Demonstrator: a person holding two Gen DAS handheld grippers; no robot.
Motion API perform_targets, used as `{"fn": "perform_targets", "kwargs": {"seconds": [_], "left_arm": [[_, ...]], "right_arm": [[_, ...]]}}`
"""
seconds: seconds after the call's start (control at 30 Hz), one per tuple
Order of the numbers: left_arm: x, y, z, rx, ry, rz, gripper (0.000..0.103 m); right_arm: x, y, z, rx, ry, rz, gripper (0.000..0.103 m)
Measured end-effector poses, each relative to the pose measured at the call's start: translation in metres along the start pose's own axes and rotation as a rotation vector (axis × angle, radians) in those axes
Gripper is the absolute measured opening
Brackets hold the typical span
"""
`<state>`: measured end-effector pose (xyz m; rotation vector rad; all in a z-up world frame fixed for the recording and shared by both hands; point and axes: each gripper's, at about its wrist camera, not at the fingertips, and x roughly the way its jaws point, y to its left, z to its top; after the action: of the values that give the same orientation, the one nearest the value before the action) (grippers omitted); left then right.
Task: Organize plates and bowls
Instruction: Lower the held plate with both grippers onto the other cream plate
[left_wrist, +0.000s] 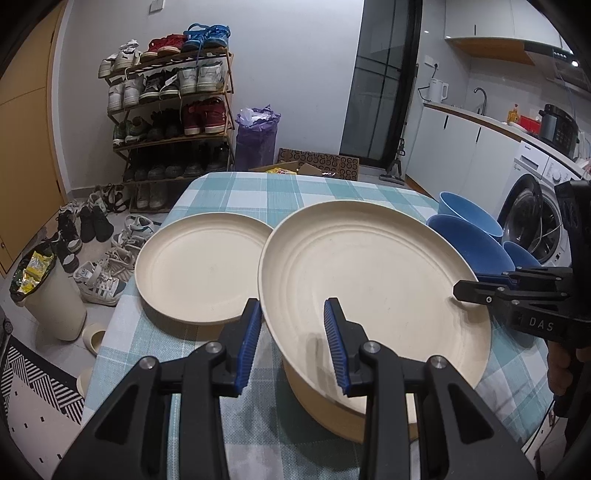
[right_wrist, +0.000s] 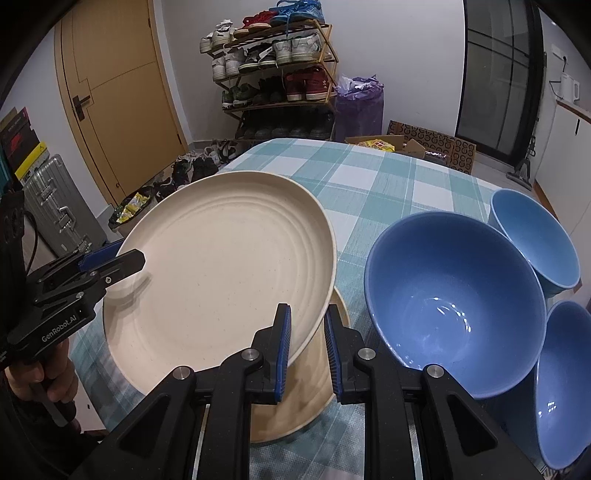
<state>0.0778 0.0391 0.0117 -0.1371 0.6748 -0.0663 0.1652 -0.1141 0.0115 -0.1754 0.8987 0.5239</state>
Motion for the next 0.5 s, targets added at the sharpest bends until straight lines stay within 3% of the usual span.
{"fn": "perform_targets", "kwargs": {"seconds": [0.5], "left_arm": [[0.009, -0.011, -0.015, 0.043, 0.044, 0.001, 0.033]], "right_arm": [[0.009, -0.004, -0.027, 0.023, 0.031, -0.009, 0.018]]}}
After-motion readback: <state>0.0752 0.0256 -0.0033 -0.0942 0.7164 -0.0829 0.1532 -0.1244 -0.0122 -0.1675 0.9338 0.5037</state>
